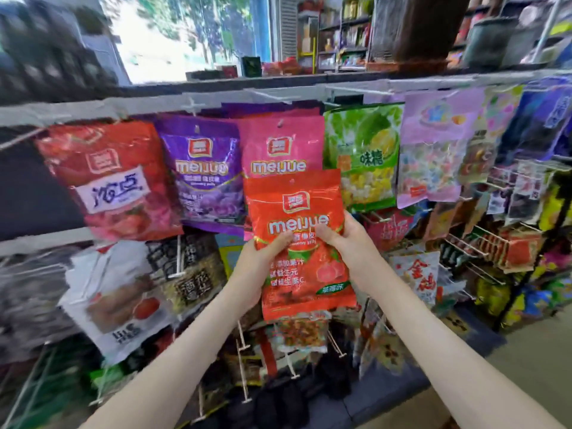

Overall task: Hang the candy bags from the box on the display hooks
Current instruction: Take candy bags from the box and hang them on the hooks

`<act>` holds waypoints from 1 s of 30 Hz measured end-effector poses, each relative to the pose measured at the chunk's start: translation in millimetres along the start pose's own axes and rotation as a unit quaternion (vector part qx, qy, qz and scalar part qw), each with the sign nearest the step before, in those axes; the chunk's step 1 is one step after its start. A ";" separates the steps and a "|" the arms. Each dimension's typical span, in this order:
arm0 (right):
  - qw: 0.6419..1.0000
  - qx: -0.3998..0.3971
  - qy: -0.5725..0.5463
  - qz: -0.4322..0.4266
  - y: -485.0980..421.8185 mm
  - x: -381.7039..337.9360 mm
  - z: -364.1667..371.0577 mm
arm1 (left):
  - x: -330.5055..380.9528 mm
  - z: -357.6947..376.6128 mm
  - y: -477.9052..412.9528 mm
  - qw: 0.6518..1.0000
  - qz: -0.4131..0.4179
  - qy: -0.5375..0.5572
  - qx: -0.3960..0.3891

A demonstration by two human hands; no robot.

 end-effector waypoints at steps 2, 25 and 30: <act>1.000 -0.009 -0.001 -0.013 -9.6 -7.4 15.1 | 16.6 -11.8 1.8 1.000 0.018 -0.007 0.014; 0.941 -0.088 0.232 -0.231 -76.9 -32.7 142.9 | 124.9 -101.8 9.7 0.802 0.256 -0.459 0.284; 0.911 -0.091 0.315 -0.249 -82.1 -33.3 142.9 | 122.3 -102.6 1.0 0.788 0.246 -0.490 0.281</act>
Point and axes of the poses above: each hand's wrist, its own y-axis away from the middle knuckle, its own z-axis out of the palm, x = y × z, the point moved 3 cm from there along -y, towards the middle knuckle, and after that the axes turned 6 degrees about -y, right-handed, at the moved point
